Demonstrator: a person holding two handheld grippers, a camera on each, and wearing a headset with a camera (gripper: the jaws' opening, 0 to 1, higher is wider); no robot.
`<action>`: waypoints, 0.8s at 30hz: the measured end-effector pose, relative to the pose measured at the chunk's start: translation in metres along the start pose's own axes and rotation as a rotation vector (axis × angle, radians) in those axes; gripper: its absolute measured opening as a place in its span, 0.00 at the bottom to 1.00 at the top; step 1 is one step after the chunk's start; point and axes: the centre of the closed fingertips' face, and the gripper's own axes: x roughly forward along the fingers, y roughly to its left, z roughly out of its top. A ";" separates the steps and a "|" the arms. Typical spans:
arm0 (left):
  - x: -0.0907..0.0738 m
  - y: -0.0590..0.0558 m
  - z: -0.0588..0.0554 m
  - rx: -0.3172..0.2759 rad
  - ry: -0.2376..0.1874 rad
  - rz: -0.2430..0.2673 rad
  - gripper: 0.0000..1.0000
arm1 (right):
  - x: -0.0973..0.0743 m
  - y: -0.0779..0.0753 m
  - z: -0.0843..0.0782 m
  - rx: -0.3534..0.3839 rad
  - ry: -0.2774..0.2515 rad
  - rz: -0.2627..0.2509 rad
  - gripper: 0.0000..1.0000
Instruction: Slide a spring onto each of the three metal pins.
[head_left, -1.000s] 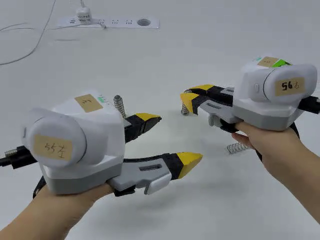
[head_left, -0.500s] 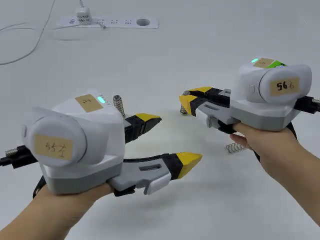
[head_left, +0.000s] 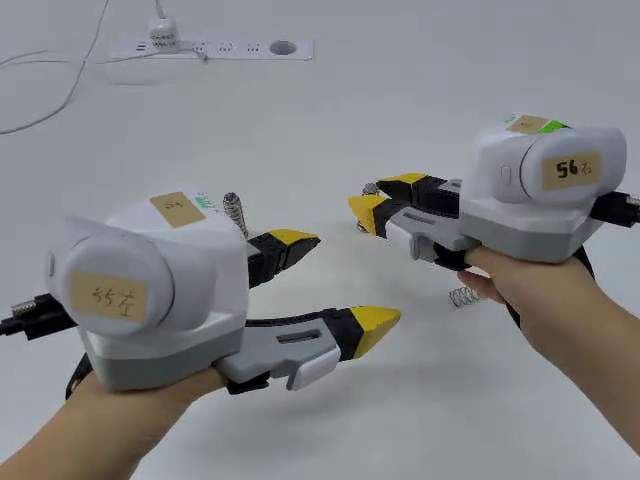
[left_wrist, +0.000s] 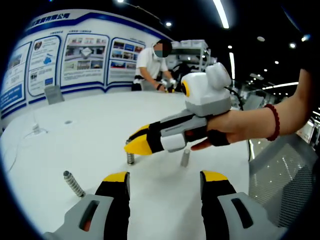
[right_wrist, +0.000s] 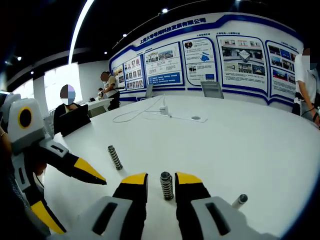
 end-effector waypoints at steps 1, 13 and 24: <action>0.000 0.000 0.000 0.000 0.000 -0.001 0.58 | -0.001 0.001 0.001 0.003 -0.004 0.003 0.23; 0.004 -0.003 0.003 0.017 0.007 -0.003 0.57 | -0.029 0.004 0.012 0.044 -0.021 -0.004 0.33; 0.007 -0.007 0.004 0.034 0.020 -0.013 0.57 | -0.060 -0.003 0.014 0.054 -0.021 -0.046 0.43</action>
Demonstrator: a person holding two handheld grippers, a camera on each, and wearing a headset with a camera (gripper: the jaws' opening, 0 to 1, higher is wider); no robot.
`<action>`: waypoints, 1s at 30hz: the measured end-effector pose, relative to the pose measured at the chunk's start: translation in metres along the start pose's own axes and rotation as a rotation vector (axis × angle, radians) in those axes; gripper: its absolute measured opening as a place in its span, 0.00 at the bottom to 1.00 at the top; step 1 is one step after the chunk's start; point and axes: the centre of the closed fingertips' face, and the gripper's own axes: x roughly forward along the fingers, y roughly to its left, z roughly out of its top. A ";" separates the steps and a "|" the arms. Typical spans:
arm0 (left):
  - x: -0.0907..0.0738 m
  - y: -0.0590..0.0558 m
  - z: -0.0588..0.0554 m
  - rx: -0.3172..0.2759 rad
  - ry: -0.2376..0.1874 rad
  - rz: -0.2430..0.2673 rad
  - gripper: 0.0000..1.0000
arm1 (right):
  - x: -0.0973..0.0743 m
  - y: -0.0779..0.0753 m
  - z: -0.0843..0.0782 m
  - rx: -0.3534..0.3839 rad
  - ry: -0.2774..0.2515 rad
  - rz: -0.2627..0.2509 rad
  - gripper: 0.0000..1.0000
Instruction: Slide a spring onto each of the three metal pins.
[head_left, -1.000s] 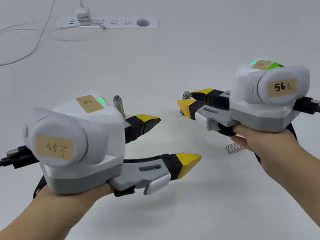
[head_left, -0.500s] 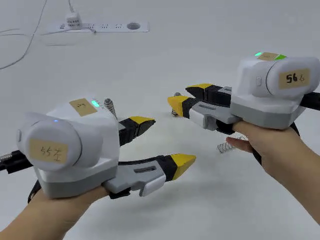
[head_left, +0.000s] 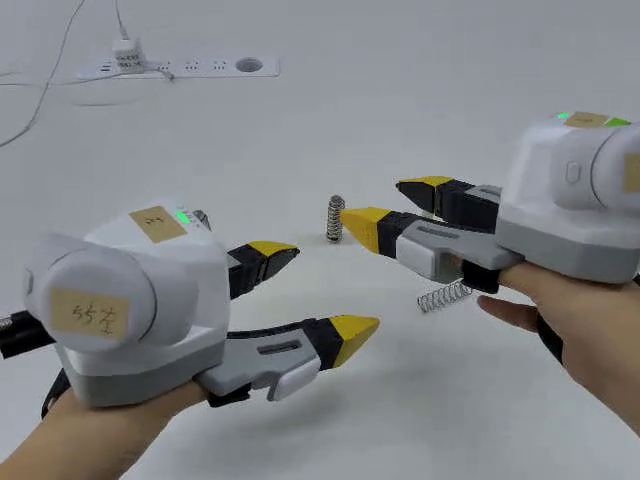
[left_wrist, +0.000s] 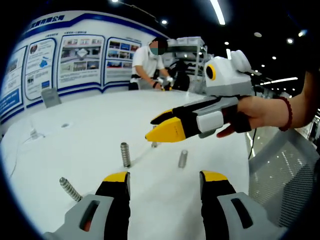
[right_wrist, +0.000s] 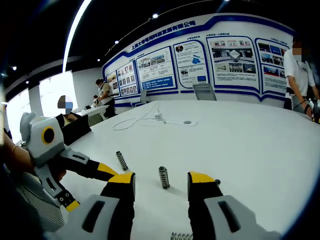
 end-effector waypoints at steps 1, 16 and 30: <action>0.001 -0.001 0.000 0.003 0.002 -0.002 0.57 | -0.004 -0.002 -0.001 -0.005 0.004 -0.005 0.44; 0.018 -0.009 0.001 0.043 0.030 -0.033 0.54 | -0.042 -0.018 -0.021 -0.024 0.063 -0.031 0.54; 0.047 -0.023 -0.007 0.092 0.064 -0.093 0.48 | -0.070 -0.029 -0.029 -0.047 0.071 -0.059 0.55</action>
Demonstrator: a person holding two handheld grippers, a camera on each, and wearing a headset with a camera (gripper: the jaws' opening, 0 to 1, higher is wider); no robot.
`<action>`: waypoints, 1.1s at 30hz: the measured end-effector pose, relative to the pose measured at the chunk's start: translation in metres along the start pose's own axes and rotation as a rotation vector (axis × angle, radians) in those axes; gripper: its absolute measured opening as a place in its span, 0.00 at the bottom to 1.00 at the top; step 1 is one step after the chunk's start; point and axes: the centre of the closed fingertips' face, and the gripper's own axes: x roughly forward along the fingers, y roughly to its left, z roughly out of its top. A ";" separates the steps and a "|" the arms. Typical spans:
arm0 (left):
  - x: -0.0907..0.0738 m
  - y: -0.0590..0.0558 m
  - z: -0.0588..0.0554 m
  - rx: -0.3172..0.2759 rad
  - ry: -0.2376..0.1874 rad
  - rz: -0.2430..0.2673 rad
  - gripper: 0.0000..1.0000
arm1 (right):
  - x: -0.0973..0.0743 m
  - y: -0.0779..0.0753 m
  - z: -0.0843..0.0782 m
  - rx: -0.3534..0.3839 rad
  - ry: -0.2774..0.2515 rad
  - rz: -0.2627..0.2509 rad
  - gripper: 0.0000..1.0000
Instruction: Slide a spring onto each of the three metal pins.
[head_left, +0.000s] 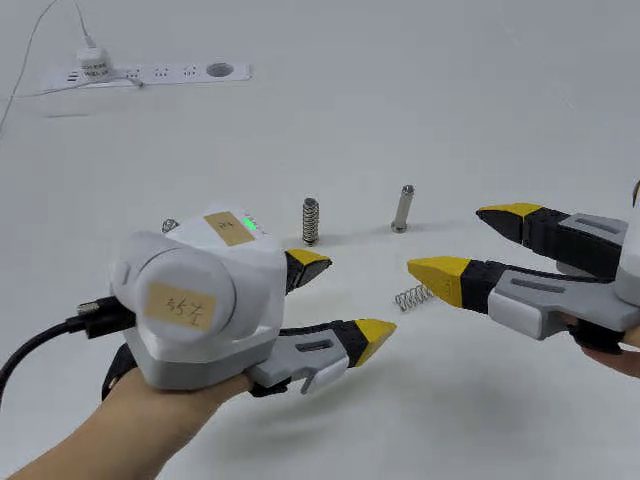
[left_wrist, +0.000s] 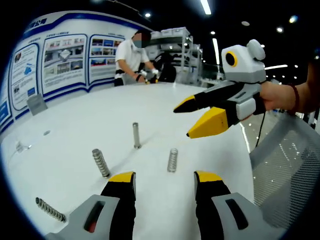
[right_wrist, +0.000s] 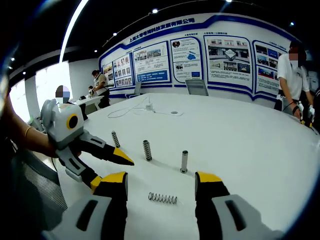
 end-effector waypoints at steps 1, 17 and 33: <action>0.003 0.000 0.000 0.004 0.000 -0.002 0.47 | -0.002 0.000 -0.003 -0.008 0.013 0.001 0.55; 0.039 -0.004 -0.006 -0.008 0.021 -0.035 0.34 | -0.013 -0.008 -0.023 -0.014 0.069 -0.010 0.54; 0.055 -0.010 -0.016 -0.015 0.052 -0.072 0.22 | -0.014 -0.016 -0.028 0.033 0.061 -0.043 0.52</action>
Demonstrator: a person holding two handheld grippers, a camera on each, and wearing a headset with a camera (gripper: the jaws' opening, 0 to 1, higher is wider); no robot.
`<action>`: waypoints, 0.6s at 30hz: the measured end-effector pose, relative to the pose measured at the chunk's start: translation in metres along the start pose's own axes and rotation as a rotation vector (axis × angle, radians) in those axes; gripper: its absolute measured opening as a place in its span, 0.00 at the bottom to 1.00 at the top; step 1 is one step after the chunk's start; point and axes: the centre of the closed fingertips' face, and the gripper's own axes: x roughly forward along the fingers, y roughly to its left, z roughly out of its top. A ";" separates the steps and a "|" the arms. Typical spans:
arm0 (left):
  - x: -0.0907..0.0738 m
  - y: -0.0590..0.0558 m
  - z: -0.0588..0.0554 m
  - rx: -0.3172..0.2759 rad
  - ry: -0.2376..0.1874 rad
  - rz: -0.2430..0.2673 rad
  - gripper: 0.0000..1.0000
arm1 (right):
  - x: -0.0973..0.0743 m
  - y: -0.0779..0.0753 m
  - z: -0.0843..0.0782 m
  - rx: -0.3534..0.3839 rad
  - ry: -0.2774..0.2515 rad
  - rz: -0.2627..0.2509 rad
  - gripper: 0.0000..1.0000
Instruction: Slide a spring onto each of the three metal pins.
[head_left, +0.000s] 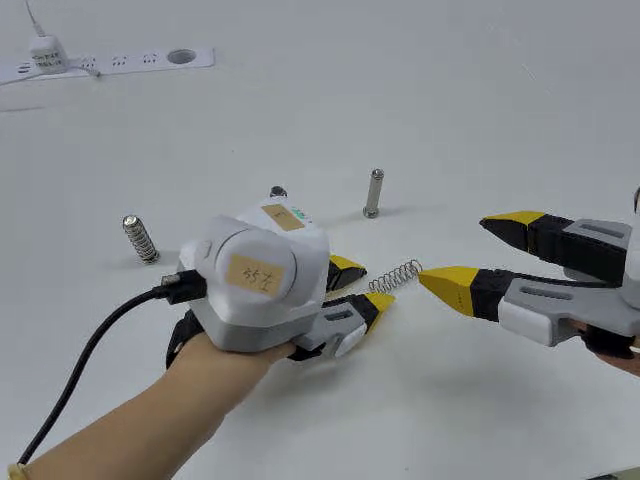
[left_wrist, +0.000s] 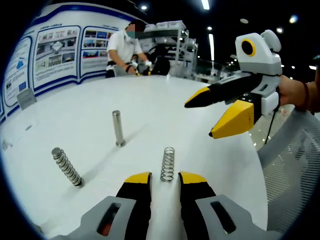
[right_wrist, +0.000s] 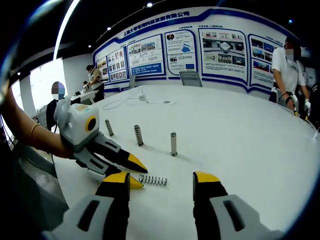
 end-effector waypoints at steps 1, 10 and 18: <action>0.000 0.000 0.000 0.004 0.003 0.000 0.20 | 0.000 0.000 0.000 0.001 0.000 0.000 0.52; 0.002 0.000 0.000 0.025 0.023 -0.011 0.12 | 0.001 -0.001 -0.003 0.011 0.005 -0.001 0.51; 0.003 -0.002 0.000 0.039 0.027 -0.018 0.10 | 0.001 -0.002 -0.002 0.025 0.002 -0.005 0.51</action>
